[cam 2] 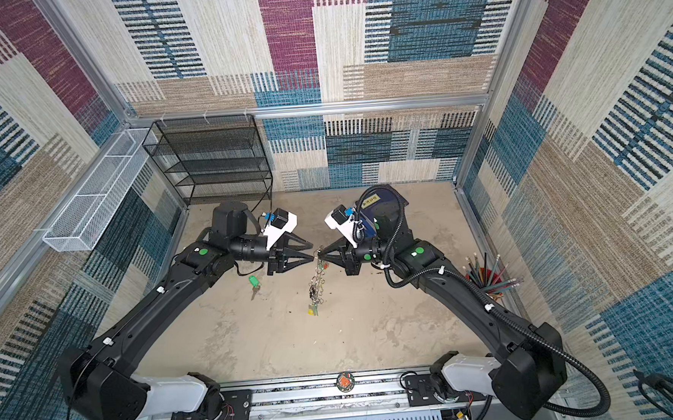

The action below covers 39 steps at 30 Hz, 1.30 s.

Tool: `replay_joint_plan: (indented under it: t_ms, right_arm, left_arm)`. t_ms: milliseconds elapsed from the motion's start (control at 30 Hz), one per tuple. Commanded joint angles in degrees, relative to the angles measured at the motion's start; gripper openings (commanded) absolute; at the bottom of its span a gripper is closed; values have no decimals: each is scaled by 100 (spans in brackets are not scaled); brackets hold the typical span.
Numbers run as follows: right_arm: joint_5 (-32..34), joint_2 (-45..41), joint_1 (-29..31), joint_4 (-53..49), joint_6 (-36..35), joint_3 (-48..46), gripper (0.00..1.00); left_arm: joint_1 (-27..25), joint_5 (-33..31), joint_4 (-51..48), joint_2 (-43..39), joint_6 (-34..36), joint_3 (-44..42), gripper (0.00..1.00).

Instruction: Put the keys on the keyring

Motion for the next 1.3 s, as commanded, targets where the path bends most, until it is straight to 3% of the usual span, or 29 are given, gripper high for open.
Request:
replay_joint_plan:
  t_ms: [0,700,833,1000,1067,1100,1267]
  right_arm:
    - [-114,-31,18,139,-74,27,0]
    - [-196,-25,23,236,-117,-25,0]
    - [-196,-34,28,257,-122,-64,0]
    - [-73,-84,17,420,-14,-124,0]
    - [47,-218,-26,545,68,-166,23]
    - [32,-288,-86,624,137,-199,28]
    - [104,-724,-632,1151,646,-569,34]
  left_arm:
    - [-10,-109,-246,70,281,114,41]
    - [-145,164,-1173,596,721,657,11]
    - [-151,183,-1143,596,663,659,1]
    - [-150,140,-665,419,272,457,0]
    - [-131,-97,-271,301,-51,261,0]
    - [-129,-153,-133,257,-179,189,0]
    - [-125,-135,690,-13,-845,-246,0]
